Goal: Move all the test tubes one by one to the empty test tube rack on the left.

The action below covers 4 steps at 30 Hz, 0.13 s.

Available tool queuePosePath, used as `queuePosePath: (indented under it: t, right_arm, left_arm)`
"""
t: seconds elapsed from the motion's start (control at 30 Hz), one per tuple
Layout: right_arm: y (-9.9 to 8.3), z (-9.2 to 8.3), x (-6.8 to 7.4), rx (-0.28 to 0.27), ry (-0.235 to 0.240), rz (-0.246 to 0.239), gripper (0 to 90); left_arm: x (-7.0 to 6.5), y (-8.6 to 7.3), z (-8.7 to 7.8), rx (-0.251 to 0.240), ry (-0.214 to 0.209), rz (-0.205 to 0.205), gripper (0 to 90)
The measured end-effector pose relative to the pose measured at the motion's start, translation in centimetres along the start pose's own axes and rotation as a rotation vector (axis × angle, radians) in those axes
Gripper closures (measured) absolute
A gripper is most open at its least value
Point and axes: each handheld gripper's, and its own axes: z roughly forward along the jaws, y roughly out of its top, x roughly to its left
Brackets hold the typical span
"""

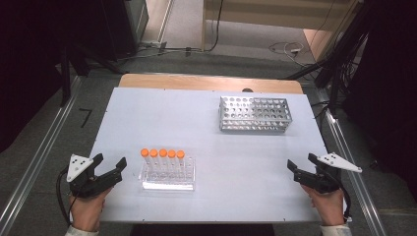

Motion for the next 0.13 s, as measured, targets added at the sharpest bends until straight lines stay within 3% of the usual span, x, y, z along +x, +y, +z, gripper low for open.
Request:
queuePosePath:
  t: [0.13]
  right_arm:
    - [-0.42, 0.23, -0.86, 0.01, -0.024, 0.023, 14.6]
  left_arm:
    - [0.08, -0.15, 0.24, 0.011, 0.005, 0.002, 19.3]
